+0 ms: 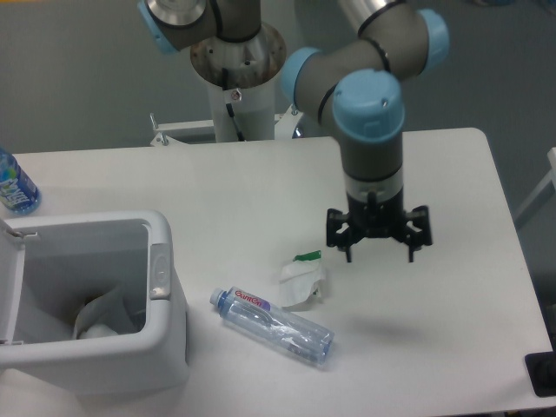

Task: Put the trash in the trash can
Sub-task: 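Lower the open gripper toward the crumpled white paper wrapper, then close the gripper on the paper wrapper and lift it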

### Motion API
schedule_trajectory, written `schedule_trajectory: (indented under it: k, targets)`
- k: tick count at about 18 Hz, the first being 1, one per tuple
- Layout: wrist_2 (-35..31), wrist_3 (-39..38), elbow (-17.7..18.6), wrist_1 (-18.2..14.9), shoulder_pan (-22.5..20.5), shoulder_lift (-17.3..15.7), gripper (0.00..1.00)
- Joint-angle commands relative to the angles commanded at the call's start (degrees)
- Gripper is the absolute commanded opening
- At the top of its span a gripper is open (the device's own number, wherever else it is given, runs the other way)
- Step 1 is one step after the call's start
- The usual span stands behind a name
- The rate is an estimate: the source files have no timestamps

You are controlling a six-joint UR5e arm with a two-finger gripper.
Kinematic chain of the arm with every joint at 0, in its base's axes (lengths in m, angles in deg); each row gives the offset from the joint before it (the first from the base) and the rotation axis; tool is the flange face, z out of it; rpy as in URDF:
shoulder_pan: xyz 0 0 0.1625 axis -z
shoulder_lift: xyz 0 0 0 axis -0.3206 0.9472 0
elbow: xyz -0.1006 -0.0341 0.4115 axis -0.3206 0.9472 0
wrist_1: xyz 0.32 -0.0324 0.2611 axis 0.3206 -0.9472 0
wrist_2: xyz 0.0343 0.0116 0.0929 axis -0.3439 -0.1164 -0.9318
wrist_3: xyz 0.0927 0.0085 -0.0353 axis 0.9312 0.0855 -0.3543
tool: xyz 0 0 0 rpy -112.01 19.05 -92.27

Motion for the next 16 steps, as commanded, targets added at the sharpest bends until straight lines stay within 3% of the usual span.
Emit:
schedule_trajectory:
  k: [3, 13, 16]
  targets:
    - [1.68, -0.09, 2.28, 0.09, 0.09, 1.14, 1.00]
    - [3.79, 0.26, 2.82, 0.88, 0.88, 5.97, 1.00]
    - [3.70, -0.26, 4.57, 0.88, 0.88, 6.68, 1.00]
